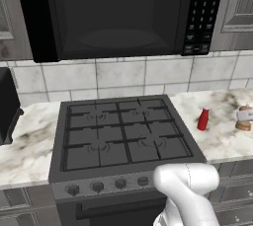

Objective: Take 2 condiments from the cabinet and move them on the counter near the stove.Make sure the condiments are lined up with each other, next to each other.

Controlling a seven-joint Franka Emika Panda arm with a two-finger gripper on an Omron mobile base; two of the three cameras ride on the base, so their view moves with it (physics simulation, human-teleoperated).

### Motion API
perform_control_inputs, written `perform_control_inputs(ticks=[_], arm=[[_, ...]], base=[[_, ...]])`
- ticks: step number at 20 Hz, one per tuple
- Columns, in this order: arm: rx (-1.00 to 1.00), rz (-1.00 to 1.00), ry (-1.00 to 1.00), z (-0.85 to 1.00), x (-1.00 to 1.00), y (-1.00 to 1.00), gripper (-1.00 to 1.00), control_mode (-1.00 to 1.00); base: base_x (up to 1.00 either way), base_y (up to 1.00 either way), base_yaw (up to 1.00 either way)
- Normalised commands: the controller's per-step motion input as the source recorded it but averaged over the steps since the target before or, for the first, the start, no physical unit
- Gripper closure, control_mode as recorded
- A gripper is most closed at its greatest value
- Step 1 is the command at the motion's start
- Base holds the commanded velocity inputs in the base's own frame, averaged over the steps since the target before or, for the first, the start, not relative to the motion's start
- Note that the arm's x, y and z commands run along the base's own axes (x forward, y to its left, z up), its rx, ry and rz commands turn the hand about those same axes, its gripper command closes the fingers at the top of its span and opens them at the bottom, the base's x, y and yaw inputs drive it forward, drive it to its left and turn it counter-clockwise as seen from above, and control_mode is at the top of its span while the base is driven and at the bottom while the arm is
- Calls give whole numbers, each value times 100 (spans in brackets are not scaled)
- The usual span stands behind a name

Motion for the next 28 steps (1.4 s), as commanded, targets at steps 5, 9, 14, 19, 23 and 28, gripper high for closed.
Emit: perform_control_inputs(ticks=[5,9,14,19,23,28], arm=[[0,7,1,-24,15,0,100,-100],[0,2,0,-24,8,-7,100,-100],[0,0,-3,-29,3,-13,100,-100],[0,0,-5,-33,0,-2,100,-100],[-1,0,-4,-26,0,0,100,-100],[0,0,0,-5,1,0,100,-100]], base=[[0,0,0],[0,0,0],[0,0,0],[0,0,0],[0,0,0],[0,0,0]])
